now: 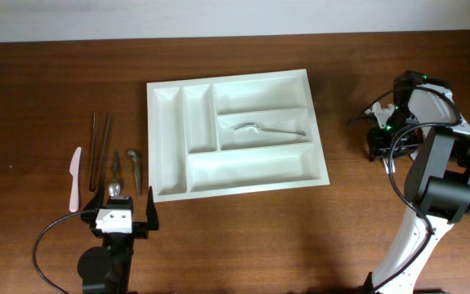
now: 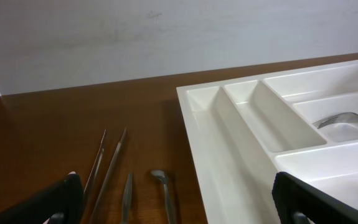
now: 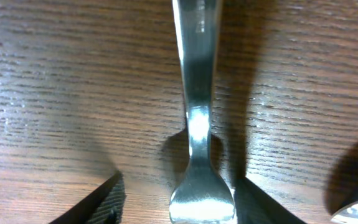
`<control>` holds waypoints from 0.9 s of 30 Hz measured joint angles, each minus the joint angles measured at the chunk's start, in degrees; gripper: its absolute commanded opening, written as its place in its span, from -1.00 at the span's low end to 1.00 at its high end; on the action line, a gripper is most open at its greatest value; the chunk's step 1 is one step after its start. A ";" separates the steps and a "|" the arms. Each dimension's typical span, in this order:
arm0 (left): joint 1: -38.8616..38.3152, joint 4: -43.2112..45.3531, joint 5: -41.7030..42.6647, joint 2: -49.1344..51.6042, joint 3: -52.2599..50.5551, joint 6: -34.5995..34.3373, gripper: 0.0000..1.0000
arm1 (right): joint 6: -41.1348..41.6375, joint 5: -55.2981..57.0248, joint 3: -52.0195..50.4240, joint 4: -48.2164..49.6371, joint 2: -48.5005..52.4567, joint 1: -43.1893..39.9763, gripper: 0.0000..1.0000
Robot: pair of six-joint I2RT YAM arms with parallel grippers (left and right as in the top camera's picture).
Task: Pack container
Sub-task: 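Return the right gripper to the cutlery and grasp a silver spoon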
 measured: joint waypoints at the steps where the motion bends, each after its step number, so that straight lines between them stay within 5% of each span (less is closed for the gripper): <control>1: 0.00 0.02 0.00 0.00 0.00 0.00 0.98 | 0.04 0.00 0.00 0.04 0.00 0.00 0.05; 15: 0.00 0.00 0.00 0.00 0.00 0.00 0.98 | -0.07 -0.50 0.00 1.55 -0.02 0.00 -0.27; 20: 0.00 0.00 0.00 0.00 0.00 0.00 0.98 | 0.13 -0.63 0.00 1.79 -0.02 0.00 -0.56; 27: 0.00 0.02 0.02 0.00 0.00 0.00 0.98 | -0.13 -0.83 0.24 1.62 -0.07 0.00 -0.58</control>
